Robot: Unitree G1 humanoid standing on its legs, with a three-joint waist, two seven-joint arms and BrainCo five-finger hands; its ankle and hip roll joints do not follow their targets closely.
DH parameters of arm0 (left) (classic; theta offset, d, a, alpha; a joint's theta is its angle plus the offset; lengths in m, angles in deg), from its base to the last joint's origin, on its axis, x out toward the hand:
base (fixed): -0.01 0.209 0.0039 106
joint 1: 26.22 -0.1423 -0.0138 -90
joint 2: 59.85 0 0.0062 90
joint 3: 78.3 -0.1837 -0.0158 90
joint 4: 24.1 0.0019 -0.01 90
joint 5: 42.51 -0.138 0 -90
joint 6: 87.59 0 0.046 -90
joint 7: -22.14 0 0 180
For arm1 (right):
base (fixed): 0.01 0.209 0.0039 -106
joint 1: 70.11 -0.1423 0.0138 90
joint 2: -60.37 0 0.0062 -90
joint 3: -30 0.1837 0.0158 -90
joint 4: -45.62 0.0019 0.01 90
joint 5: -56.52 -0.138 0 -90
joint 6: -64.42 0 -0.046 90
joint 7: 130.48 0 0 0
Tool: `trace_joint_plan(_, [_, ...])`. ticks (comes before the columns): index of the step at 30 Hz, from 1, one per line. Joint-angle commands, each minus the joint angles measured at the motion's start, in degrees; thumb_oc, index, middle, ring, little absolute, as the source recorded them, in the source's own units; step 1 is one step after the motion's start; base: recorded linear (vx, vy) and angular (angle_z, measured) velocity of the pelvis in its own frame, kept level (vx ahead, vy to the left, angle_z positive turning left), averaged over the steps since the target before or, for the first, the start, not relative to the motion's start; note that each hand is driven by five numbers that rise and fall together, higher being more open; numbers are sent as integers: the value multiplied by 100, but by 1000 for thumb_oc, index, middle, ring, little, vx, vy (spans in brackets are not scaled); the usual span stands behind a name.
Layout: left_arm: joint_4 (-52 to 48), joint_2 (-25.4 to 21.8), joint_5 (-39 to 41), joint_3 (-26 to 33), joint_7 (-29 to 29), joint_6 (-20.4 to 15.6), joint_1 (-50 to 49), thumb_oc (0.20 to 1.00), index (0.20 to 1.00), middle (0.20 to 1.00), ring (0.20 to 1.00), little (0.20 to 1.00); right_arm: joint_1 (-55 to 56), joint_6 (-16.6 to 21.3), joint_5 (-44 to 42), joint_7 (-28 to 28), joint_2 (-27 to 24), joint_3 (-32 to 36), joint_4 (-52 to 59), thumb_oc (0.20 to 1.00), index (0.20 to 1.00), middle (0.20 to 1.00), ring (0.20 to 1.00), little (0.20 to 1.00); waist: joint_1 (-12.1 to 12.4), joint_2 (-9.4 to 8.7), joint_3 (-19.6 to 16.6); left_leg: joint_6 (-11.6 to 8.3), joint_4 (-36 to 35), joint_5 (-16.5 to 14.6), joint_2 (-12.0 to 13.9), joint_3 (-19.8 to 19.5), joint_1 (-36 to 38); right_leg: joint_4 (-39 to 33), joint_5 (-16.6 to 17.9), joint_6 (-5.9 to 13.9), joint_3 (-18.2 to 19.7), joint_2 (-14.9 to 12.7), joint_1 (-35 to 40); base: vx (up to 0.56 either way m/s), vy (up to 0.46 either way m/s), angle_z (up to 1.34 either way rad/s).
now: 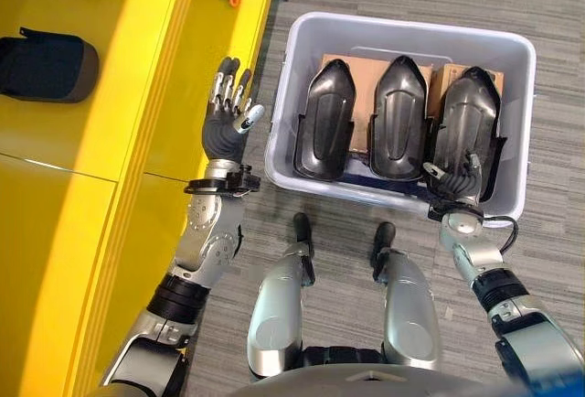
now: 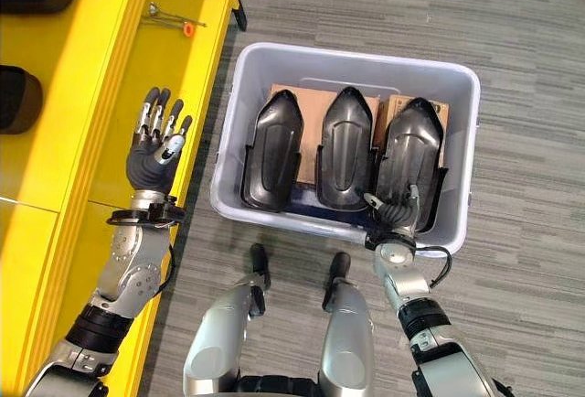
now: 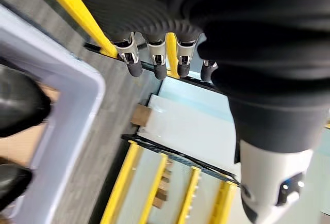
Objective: Move parts from the plastic box to the shelf.
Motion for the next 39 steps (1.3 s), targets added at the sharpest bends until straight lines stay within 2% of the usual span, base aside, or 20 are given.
trace_joint_plan(1, [-251, 92, 265, -10, 40, -269, -220, 1000, 1000, 1000, 1000, 1000, -32, 283, -825, 348, 165, 224, -283, 1000, 1000, 1000, 1000, 1000, 16, 138, -111, -230, 65, -90, 223, -354, -95, 298, -304, 27, 150, -81, 183, -44, 14, 8])
trace_joint_plan(3, [-222, 94, 358, -26, 53, -274, -197, 1000, 1000, 1000, 1000, 1000, -107, 189, -1004, 545, 195, 234, -445, 1000, 1000, 1000, 1000, 1000, 30, 167, -111, -224, 38, -71, 212, -364, -111, 332, -315, 19, 162, -86, 143, -26, 6, 8])
trace_joint_plan(7, [-214, 93, 401, -16, 203, -225, -206, 1000, 1000, 1000, 1000, 1000, -269, 372, -1043, 1184, 210, 169, -599, 1000, 1000, 1000, 1000, 1000, 99, 209, -111, -210, -4, -35, 172, -390, -117, 453, -368, -16, 128, -84, 89, -3, -17, 4])
trace_joint_plan(10, [-278, 77, 531, 4, 521, 152, -276, 1000, 1000, 1000, 1000, 1000, -460, 527, -702, 1729, 191, 6, -378, 1000, 1000, 1000, 1000, 1000, 171, 208, -111, -213, 74, -39, 143, -407, -135, 668, -461, -65, 58, -88, 53, 6, -38, 7])
trace_joint_plan(12, [-266, 79, 392, -15, 710, 245, -350, 1000, 1000, 1000, 1000, 1000, -532, 589, -548, 1890, 182, -146, -182, 1000, 1000, 1000, 1000, 1000, 195, 202, -111, -215, 125, -59, 147, -411, -94, 746, -495, -90, 45, -97, 78, 34, -33, 13])
trace_joint_plan(19, [-228, 56, 500, -39, 978, 371, -476, 1000, 1000, 1000, 1000, 1000, -820, 750, -289, 1869, 178, -302, 158, 1000, 1000, 1000, 1000, 1000, 245, 216, -111, -214, 156, -89, 147, -417, 97, 809, -499, -97, 17, -120, 202, 44, -22, 4])
trace_joint_plan(20, [-219, 52, 497, -53, 997, 383, -481, 1000, 1000, 1000, 1000, 1000, -931, 706, -477, 1761, 188, -296, 252, 1000, 1000, 1000, 1000, 1000, 254, 214, -111, -222, 151, -89, 150, -416, 131, 808, -486, -90, 17, -130, 220, 58, -24, 6])
trace_joint_plan(21, [-217, 53, 494, -72, 1007, 395, -478, 1000, 1000, 1000, 1000, 1000, -965, 750, -255, 1294, 190, -249, 288, 1000, 1000, 1000, 1000, 1000, 248, 213, -111, -223, 146, -90, 155, -414, 159, 801, -476, -85, 23, -129, 242, 48, -6, 7])
trace_joint_plan(23, [-233, 62, 480, -115, 999, 389, -478, 1000, 1000, 1000, 1000, 1000, -1011, 694, 496, 323, 152, -155, 276, 1000, 1000, 1000, 1000, 1000, 228, 221, -111, -214, 139, -106, 164, -397, 183, 791, -468, -82, 36, -131, 246, 30, 10, 5])
trace_joint_plan(24, [-231, 67, 473, -120, 999, 383, -477, 1000, 1000, 1000, 1000, 1000, -1019, 669, 613, 142, 143, -139, 270, 1000, 1000, 1000, 1000, 1000, 224, 224, -111, -211, 138, -107, 166, -391, 186, 789, -464, -82, 39, -131, 245, 26, 25, 4])
trace_joint_plan(25, [-240, 88, 435, -166, 962, 344, -474, 1000, 1000, 1000, 1000, 1000, -1037, 596, 1027, -598, 66, -30, 273, 1000, 1000, 1000, 1000, 1000, 193, 236, -111, -203, 144, -124, 175, -371, 195, 777, -456, -79, 53, -127, 248, 26, 32, 3])
trace_joint_plan(26, [-264, 91, 429, -210, 903, 310, -473, 1000, 1000, 1000, 1000, 1000, -1022, 535, 1350, -982, 23, 64, 290, 1000, 1000, 1000, 1000, 1000, 164, 245, -111, -194, 143, -138, 170, -362, 197, 771, -457, -77, 68, -121, 243, 27, 35, 1])
trace_joint_plan(28, [-276, 119, 422, -290, 782, 229, -459, 1000, 1000, 1000, 1000, 1000, -999, 515, 1815, -1369, -58, 200, 379, 1000, 1000, 1000, 1000, 1000, 111, 269, -111, -179, 149, -153, 158, -350, 187, 773, -457, -72, 100, -113, 223, 28, 62, -3])
trace_joint_plan(29, [-287, 150, 447, -376, 689, 143, -465, 1000, 1000, 1000, 1000, 1000, -970, 589, 2398, -1743, -156, 312, 560, 1000, 1000, 1000, 1000, 1000, 50, 322, -111, -164, 151, -172, 136, -329, 191, 764, -458, -58, 147, -130, 210, 33, 111, -12])
trace_joint_plan(34, [-381, 242, 506, -527, 589, -25, -547, 1000, 1000, 1000, 1000, 1000, -809, 679, 3464, -2281, -318, 383, 1378, 1000, 1000, 1000, 1000, 1000, -104, 464, -111, -170, 57, -147, 88, -235, 268, 672, -445, -37, 235, -153, 216, 20, 110, -9])
trace_joint_plan(39, [-501, 316, 588, -537, 594, -179, -733, 1000, 1000, 1000, 1000, 1000, -337, 644, 3304, -2562, -376, 453, 2006, 1000, 1000, 1000, 1000, 1000, -281, 568, -111, -180, -64, -142, 63, -132, 420, 602, -449, -12, 343, -173, 239, 32, 115, -16])
